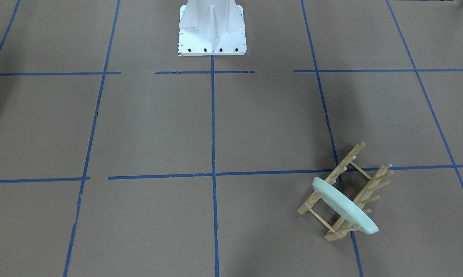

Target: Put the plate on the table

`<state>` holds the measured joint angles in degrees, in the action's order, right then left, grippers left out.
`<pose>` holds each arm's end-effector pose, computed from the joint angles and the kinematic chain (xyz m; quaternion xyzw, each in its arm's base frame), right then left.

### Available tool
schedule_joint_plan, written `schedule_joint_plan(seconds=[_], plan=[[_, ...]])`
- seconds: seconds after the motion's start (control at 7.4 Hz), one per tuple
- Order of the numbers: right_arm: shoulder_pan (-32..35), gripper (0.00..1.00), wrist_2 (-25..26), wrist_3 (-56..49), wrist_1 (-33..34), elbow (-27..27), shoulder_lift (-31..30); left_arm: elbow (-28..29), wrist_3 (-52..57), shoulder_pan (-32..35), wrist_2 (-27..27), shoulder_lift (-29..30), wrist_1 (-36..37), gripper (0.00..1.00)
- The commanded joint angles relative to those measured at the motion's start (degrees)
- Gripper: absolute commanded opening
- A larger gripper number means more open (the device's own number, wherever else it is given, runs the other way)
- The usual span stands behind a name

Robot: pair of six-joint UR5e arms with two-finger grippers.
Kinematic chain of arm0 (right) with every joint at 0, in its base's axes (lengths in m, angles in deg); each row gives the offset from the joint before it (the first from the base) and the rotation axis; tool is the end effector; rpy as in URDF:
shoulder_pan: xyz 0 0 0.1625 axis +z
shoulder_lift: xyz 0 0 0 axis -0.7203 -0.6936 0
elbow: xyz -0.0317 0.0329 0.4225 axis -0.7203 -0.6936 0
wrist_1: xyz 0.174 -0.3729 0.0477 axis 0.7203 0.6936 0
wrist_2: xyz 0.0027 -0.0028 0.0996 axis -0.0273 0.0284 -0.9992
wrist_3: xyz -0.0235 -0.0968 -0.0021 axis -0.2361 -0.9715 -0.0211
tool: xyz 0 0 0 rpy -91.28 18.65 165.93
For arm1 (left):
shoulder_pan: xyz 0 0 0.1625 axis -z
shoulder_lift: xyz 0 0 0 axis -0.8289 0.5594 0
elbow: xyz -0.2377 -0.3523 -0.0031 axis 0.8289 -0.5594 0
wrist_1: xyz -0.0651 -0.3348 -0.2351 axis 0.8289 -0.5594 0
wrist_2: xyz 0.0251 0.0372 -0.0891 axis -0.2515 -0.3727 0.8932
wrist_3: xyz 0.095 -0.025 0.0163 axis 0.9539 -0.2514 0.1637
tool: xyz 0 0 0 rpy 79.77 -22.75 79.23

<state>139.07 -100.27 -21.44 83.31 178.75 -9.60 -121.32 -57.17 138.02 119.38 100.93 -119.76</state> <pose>0.0895 -0.4527 0.6970 -0.0398 -0.3651 0.0375 0.9293 0.0251 -0.5851 0.5167 0.0711 0.5219 -0.2119 0.8232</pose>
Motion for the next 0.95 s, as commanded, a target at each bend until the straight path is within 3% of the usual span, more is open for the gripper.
schedule_joint_plan(seconds=[0.0,0.14,0.54,0.81], plan=[[0.0,1.0,0.0,0.0,0.0,0.0,0.0,7.4,-27.2,-8.7,-7.1,8.6,-21.3,1.0],[0.0,1.0,0.0,0.0,0.0,0.1,0.0,7.6,-40.0,-13.0,-15.3,13.4,-21.7,1.0],[0.0,1.0,0.0,0.0,0.0,0.1,0.0,13.1,-54.2,-19.8,-27.8,23.6,-21.5,1.0],[0.0,1.0,0.0,0.0,0.0,0.1,0.0,13.4,-54.0,-21.0,-27.9,24.2,-21.1,1.0]])
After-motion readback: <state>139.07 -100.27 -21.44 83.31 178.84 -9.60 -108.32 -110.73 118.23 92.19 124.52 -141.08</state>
